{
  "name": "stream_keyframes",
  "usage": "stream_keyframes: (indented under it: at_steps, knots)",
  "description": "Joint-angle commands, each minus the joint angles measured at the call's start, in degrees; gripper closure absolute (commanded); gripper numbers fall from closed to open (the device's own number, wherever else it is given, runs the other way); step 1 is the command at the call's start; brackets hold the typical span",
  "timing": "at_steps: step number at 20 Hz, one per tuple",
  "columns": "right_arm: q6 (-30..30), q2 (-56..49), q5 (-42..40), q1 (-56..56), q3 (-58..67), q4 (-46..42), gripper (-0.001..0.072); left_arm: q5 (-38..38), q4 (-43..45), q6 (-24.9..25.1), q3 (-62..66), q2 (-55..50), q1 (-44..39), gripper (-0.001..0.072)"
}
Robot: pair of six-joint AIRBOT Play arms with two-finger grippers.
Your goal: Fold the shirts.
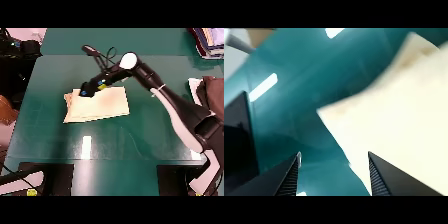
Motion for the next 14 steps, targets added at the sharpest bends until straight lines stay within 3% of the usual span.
stream_keyframes:
  at_steps: [1,4,5,6,10,14]
  knots:
    - [1.3,6.1,2.4,-8.3,-11.8,-4.6,0.0232,-1.8,-0.2,0.5,0.0,0.5,0.7,0.0683]
    - [5.1,12.4,0.4,-17.8,-25.9,-7.2,0.0224,-3.1,-2.1,0.5,0.0,0.5,0.6,0.0683]
    - [5.3,13.7,-0.2,-20.6,-30.2,-6.3,0.0095,-3.1,-3.1,0.5,0.0,0.5,0.6,0.0683]
    - [5.3,14.1,-0.6,-23.0,-33.6,-5.0,0.0032,-2.9,-4.0,0.6,0.0,0.5,0.6,0.0683]
    - [5.2,12.9,-3.7,-25.4,-39.1,-1.7,0.0064,-2.8,-4.9,0.6,0.0,0.5,0.6,0.0683]
    - [5.2,5.4,-2.8,-22.1,-32.9,2.9,0.0090,-2.9,-4.9,0.6,0.0,0.5,0.6,0.0683]
